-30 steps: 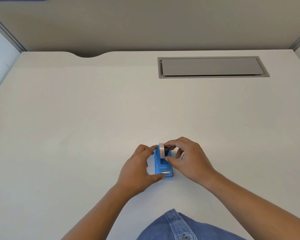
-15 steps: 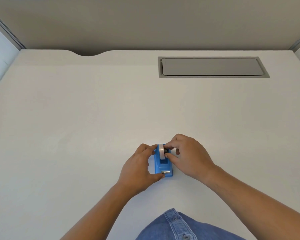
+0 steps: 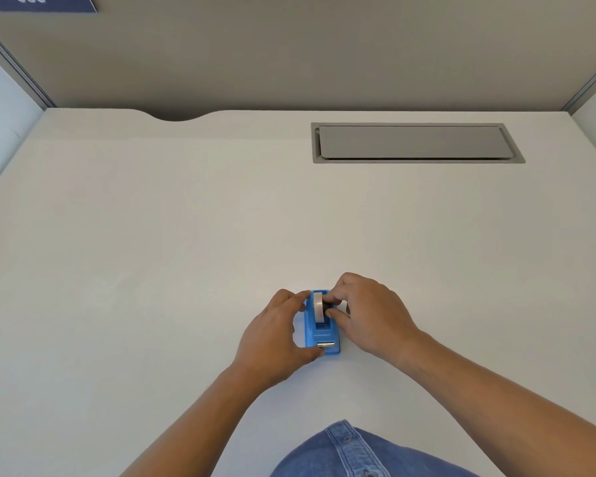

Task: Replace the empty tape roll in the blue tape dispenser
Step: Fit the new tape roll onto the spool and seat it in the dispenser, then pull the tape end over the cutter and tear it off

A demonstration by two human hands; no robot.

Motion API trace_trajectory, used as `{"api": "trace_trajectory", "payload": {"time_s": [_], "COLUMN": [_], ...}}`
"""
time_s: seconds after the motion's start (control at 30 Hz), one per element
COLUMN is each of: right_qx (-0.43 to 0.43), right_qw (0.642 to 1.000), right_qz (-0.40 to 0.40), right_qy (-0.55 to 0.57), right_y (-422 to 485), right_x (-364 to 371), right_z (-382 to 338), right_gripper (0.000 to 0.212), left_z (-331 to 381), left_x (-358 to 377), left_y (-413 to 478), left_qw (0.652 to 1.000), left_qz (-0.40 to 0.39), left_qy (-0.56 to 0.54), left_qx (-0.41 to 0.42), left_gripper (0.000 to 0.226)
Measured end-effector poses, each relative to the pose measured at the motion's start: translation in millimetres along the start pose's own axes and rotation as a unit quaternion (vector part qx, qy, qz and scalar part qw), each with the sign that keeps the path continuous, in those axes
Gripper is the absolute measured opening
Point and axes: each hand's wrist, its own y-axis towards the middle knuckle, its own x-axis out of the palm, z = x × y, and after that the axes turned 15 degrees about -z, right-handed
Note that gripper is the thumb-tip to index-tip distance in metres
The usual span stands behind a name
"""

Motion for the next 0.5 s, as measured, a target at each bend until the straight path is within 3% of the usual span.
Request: {"api": "trace_trajectory", "payload": {"time_s": [0.33, 0.5], "right_qx": [0.019, 0.015], "right_qw": [0.998, 0.996], "right_qz": [0.017, 0.046], "right_qy": [0.065, 0.069], "right_y": [-10, -20], "right_x": [3, 6], "right_z": [-1, -4], "right_gripper": [0.023, 0.027], "left_z": [1, 2], "left_x": [1, -1], "left_y": [-2, -1], "left_qw": [0.999, 0.999], "left_qz": [0.010, 0.001], "left_qy": [0.015, 0.022], "left_qx": [0.033, 0.038], "left_gripper": [0.101, 0.096]}}
